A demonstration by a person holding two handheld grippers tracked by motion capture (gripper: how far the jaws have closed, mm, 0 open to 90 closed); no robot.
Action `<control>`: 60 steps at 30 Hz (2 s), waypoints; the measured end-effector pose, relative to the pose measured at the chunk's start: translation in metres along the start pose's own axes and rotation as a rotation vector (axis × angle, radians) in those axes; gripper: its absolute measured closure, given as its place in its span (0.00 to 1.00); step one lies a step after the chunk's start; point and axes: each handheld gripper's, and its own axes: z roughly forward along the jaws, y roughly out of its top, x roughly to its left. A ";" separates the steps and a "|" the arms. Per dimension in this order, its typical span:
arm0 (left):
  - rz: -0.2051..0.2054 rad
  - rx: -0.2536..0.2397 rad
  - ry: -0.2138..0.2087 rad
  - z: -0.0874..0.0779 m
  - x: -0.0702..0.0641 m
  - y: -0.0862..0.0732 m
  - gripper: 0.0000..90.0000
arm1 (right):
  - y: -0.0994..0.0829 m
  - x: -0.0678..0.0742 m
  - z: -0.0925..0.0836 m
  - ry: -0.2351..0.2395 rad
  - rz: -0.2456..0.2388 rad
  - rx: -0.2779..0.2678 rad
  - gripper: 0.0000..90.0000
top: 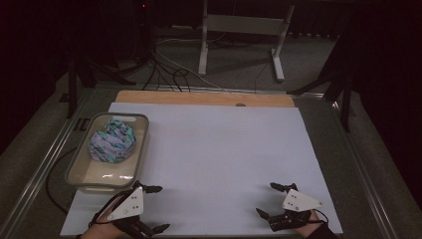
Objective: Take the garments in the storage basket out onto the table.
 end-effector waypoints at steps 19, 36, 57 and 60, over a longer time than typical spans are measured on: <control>0.012 0.042 0.005 -0.026 0.011 0.021 0.00 | 0.001 -0.001 -0.002 -0.008 0.006 -0.015 0.10; 0.014 0.103 0.068 -0.047 0.035 0.041 0.00 | 0.001 0.000 0.001 -0.004 0.004 -0.004 0.10; -0.019 0.146 0.161 -0.067 0.067 0.060 0.00 | 0.000 -0.003 0.001 -0.061 0.017 -0.026 0.10; -0.028 0.152 0.195 -0.071 0.080 0.067 0.00 | 0.000 -0.003 0.001 -0.068 0.016 -0.028 0.10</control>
